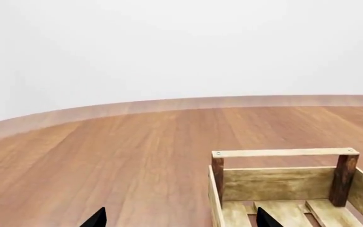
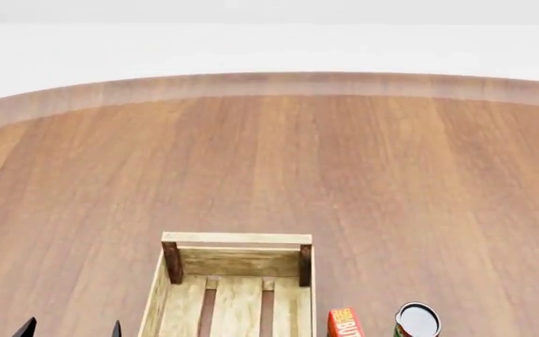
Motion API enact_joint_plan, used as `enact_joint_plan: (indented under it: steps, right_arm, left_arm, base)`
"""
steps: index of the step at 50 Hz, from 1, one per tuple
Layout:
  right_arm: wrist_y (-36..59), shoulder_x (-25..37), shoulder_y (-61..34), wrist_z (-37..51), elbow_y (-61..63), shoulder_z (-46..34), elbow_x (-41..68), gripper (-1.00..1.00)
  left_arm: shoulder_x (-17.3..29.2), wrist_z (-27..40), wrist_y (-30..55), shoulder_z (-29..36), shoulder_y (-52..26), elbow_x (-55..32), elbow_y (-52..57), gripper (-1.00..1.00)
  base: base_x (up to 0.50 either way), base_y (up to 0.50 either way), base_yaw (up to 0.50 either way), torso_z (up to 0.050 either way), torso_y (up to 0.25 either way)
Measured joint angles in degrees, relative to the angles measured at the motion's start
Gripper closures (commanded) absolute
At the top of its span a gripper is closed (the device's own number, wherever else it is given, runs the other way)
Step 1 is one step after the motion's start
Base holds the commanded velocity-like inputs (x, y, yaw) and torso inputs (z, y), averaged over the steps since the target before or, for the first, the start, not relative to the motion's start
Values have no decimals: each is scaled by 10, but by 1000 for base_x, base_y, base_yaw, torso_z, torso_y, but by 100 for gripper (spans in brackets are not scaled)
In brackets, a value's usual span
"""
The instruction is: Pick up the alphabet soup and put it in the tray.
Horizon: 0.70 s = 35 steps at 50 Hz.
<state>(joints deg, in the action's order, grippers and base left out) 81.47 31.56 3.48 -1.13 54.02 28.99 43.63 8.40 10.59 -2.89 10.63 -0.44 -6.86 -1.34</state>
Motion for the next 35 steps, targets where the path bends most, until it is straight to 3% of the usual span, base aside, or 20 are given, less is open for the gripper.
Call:
enact_joint_plan:
  steps: [21,35]
  right_arm:
    - [29,37,94,28,43,112,106,-100]
    - [-33,50,216,43,53,196,149,-100]
  left_arm:
    - [7,7,2,9,0,-7,1,-100]
    - [11,12,4,13,-2,-13,1,-100]
  base:
    - [0,0,0,0,0]
    - [0,0,0,0,0]
